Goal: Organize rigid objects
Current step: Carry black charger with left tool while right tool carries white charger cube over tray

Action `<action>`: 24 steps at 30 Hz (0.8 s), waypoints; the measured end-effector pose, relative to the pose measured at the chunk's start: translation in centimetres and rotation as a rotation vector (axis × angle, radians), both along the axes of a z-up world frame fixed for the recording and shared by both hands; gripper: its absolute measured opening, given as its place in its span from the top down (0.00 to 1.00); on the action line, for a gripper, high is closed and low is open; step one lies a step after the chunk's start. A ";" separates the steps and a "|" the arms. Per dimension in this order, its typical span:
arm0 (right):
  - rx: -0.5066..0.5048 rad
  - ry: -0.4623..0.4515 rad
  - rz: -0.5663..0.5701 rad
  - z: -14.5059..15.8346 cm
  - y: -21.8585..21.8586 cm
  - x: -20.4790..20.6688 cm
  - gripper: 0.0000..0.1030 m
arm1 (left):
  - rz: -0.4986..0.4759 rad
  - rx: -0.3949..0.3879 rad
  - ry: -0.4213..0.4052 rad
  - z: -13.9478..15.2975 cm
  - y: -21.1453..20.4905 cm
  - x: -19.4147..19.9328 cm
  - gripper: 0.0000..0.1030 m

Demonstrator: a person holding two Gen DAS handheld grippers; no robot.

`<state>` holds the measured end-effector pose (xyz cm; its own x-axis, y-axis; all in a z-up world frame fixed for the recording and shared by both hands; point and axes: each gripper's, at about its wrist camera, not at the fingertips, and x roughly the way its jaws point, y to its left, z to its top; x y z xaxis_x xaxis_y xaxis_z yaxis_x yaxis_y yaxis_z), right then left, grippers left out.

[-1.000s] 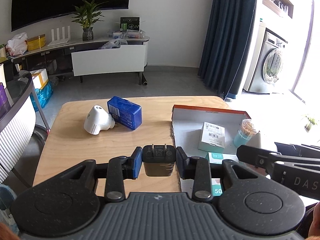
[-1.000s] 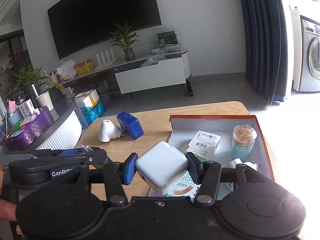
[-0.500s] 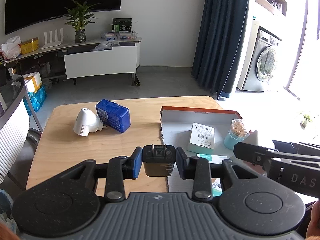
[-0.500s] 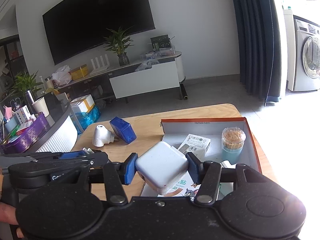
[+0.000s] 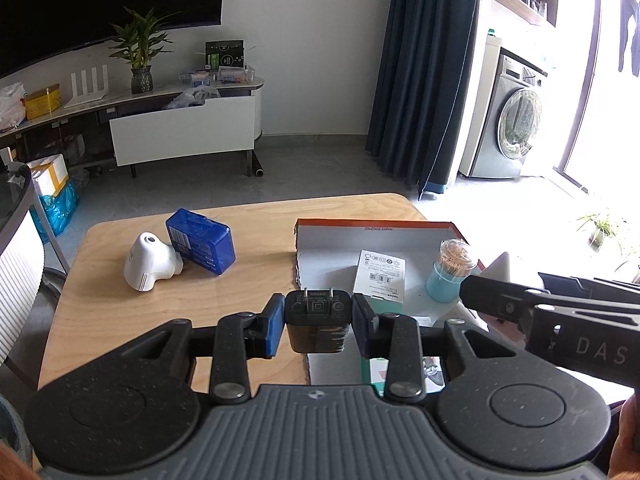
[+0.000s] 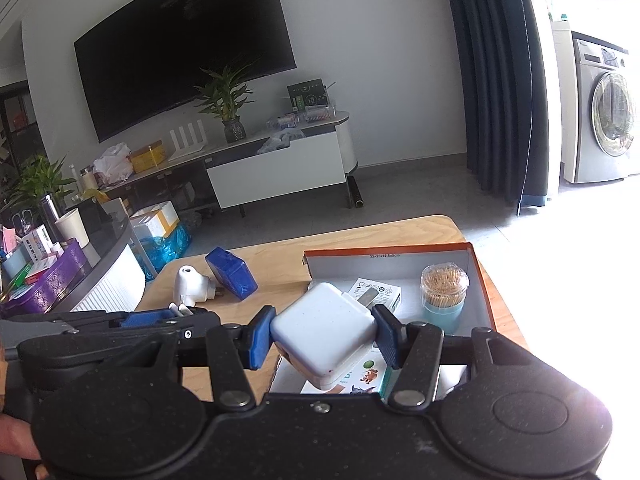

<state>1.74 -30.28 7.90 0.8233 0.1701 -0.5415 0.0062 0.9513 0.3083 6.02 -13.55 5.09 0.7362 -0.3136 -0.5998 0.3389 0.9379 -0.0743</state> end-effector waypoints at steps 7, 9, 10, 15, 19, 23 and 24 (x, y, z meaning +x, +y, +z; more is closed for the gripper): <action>0.001 -0.002 -0.022 0.0 -0.9 -0.2 0.38 | -0.023 0.002 0.000 0.0 -0.9 0.0 0.65; 0.000 -0.004 -0.031 0.1 -1.2 -0.2 0.38 | -0.031 0.002 -0.001 0.0 -1.2 0.1 0.65; 0.000 -0.005 -0.035 0.1 -1.4 -0.3 0.38 | -0.035 0.002 -0.001 0.0 -1.4 0.1 0.65; -0.002 -0.009 -0.061 0.2 -2.3 -0.5 0.38 | -0.055 0.002 -0.002 0.0 -2.3 0.2 0.65; -0.001 -0.009 -0.080 0.1 -3.1 -0.8 0.38 | -0.069 0.001 0.000 -0.1 -3.0 0.4 0.65; -0.001 -0.008 -0.095 0.1 -3.6 -0.8 0.38 | -0.085 0.004 -0.001 -0.1 -3.6 0.5 0.65; 0.000 -0.008 -0.097 0.0 -3.7 -0.8 0.38 | -0.089 0.004 0.000 -0.1 -3.8 0.6 0.65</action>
